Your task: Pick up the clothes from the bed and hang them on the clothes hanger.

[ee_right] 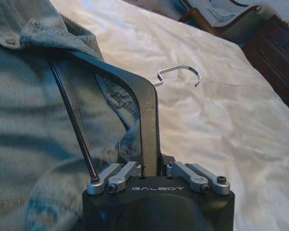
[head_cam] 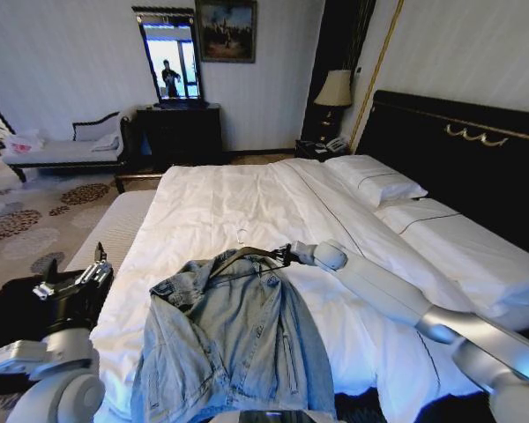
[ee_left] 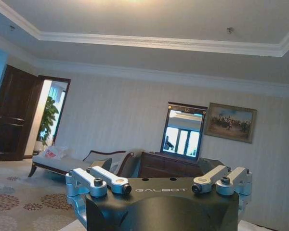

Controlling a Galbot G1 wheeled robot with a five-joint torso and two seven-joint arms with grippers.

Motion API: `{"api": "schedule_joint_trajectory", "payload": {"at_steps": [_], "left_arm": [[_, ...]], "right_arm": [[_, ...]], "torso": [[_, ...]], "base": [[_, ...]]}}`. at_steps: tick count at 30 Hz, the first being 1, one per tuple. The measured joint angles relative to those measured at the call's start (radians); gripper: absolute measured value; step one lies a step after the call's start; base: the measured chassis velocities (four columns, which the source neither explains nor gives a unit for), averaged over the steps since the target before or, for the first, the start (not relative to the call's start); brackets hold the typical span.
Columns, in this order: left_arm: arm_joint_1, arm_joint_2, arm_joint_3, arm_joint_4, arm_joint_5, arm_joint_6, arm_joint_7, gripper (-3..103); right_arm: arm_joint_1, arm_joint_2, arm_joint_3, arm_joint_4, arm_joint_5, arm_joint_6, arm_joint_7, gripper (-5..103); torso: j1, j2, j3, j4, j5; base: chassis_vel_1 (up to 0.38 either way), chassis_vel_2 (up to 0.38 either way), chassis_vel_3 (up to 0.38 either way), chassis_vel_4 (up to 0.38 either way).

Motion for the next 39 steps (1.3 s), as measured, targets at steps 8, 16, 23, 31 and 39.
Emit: {"api": "schedule_joint_trajectory", "payload": {"at_steps": [8,16,23,31,39], "left_arm": [[-0.002,0.010,-0.036,0.014,-0.026,-0.003,0.002,100],[-0.006,0.019,-0.056,0.032,-0.040,-0.009,0.004,100],[-0.011,0.025,-0.074,0.041,-0.056,-0.010,0.004,100],[-0.005,0.027,-0.092,0.046,-0.063,-0.016,0.004,100],[-0.004,0.031,-0.096,0.046,-0.065,-0.016,0.004,100]], "right_arm": [[0.013,0.062,-0.064,-0.049,0.051,0.014,0.029,18],[0.022,0.160,-0.110,-0.146,0.083,0.059,0.066,18],[0.050,0.277,-0.166,-0.224,0.103,0.088,0.097,18],[0.053,0.353,-0.193,-0.300,0.097,0.112,0.116,18],[0.054,0.362,-0.190,-0.376,0.075,0.147,0.127,18]], "torso": [[0.000,0.000,0.000,-0.0001,0.0002],[0.000,0.000,0.000,0.0000,0.0001],[0.000,0.000,0.000,-0.0001,-0.0001],[0.000,0.000,0.000,-0.0001,0.0001],[0.000,0.000,0.000,0.0004,0.0004]], "base": [[0.000,0.000,0.000,0.000],[0.000,0.000,0.000,0.000],[0.000,0.000,0.000,0.000],[0.000,0.000,0.000,0.000],[0.000,0.000,0.000,0.000]]}}
